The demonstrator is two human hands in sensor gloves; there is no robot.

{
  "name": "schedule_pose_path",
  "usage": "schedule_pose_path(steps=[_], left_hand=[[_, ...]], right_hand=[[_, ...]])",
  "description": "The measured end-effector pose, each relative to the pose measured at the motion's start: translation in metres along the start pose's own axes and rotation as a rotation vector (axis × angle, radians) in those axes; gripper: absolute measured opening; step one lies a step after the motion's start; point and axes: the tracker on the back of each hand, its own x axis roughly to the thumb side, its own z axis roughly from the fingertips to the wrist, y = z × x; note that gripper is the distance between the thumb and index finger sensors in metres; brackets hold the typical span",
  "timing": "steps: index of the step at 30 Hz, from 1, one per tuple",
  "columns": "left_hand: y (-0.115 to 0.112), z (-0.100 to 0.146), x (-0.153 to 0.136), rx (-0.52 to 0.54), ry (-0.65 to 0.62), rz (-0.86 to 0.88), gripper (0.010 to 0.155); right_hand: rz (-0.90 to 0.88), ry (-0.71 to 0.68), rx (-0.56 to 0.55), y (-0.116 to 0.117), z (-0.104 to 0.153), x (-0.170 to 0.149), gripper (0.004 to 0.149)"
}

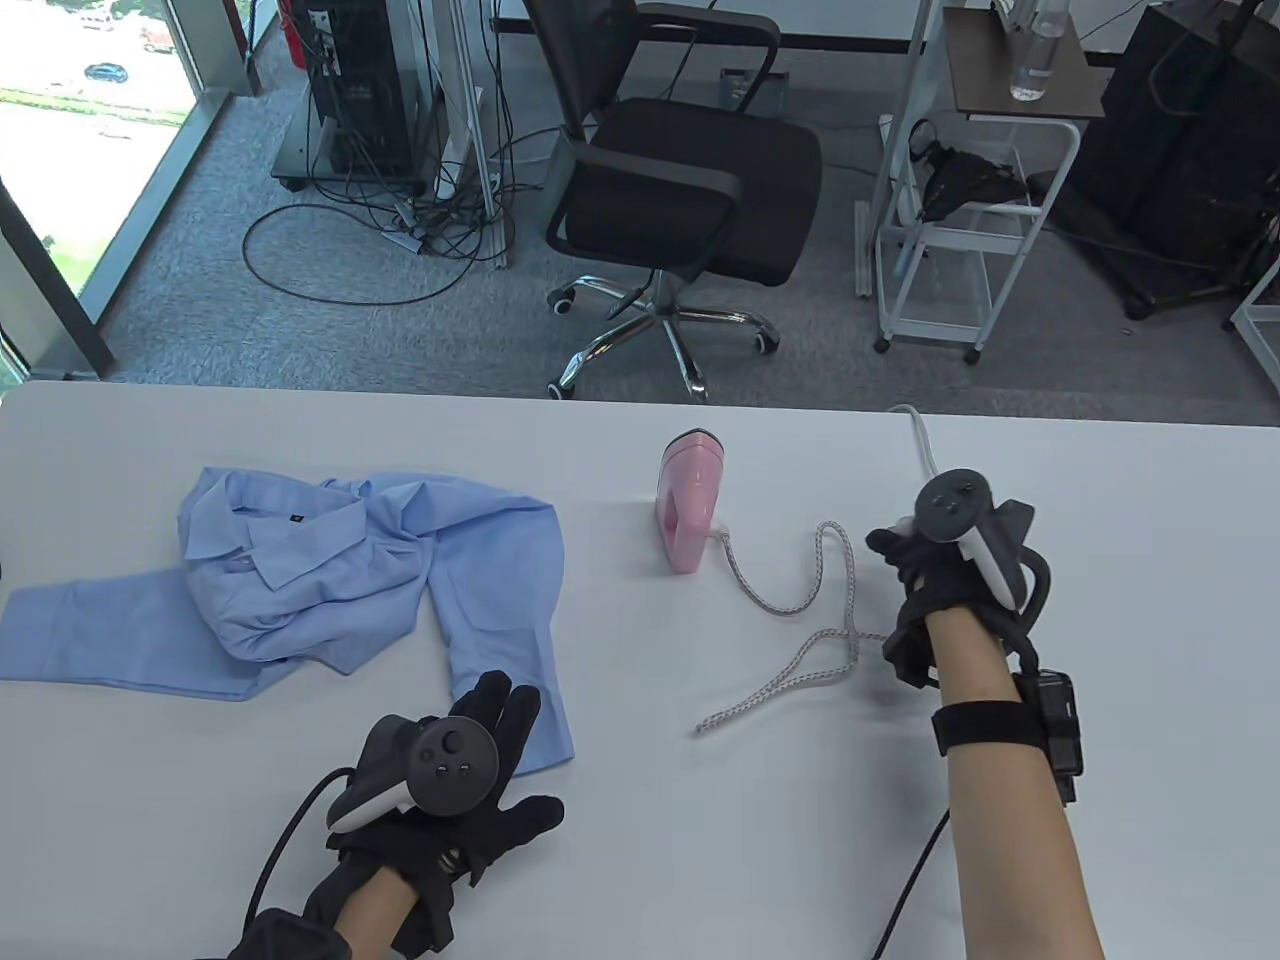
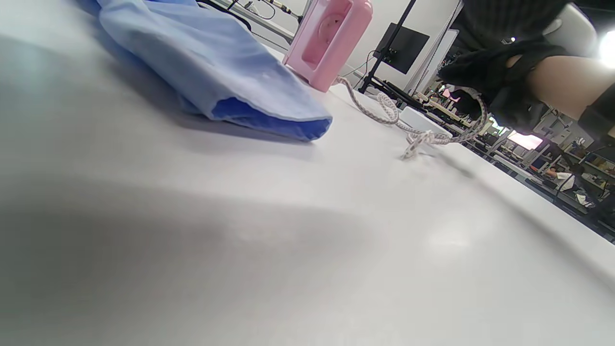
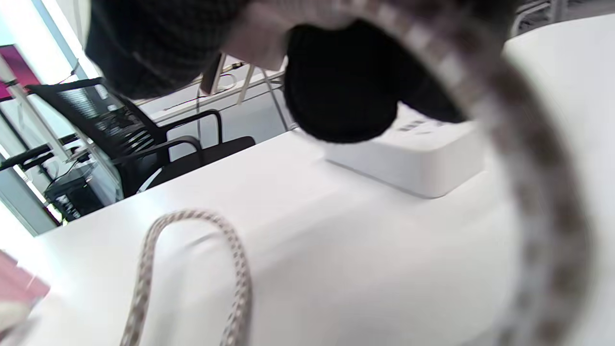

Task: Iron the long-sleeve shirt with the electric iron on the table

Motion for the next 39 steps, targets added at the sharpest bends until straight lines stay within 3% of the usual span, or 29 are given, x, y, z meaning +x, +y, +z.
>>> schedule_pose_path(steps=[4,7,12,17,27,37,39], left_hand=[[0.000,0.000,-0.001,0.002,0.001,0.002,0.105],[0.000,0.000,-0.002,0.000,0.008,0.007,0.105],[-0.001,-0.001,-0.006,-0.013,0.023,0.009,0.105],[-0.001,-0.001,-0.007,-0.022,0.033,0.009,0.105],[0.000,-0.001,-0.007,-0.030,0.040,0.009,0.105],[0.000,-0.002,-0.006,-0.041,0.040,0.008,0.105],[0.000,-0.002,-0.006,-0.044,0.042,0.009,0.105]], right_hand=[[-0.056,0.118,-0.065,-0.015,-0.009,-0.036,0.073],[-0.137,0.044,0.044,-0.009,-0.018,-0.053,0.069],[0.060,0.035,0.025,0.005,-0.024,-0.066,0.071],[0.164,-0.023,-0.047,0.011,-0.025,-0.064,0.065],[0.257,0.035,-0.143,0.022,-0.025,-0.061,0.062],[0.387,0.048,-0.040,0.023,-0.028,-0.041,0.061],[0.433,0.106,0.066,0.031,-0.029,-0.037,0.062]])
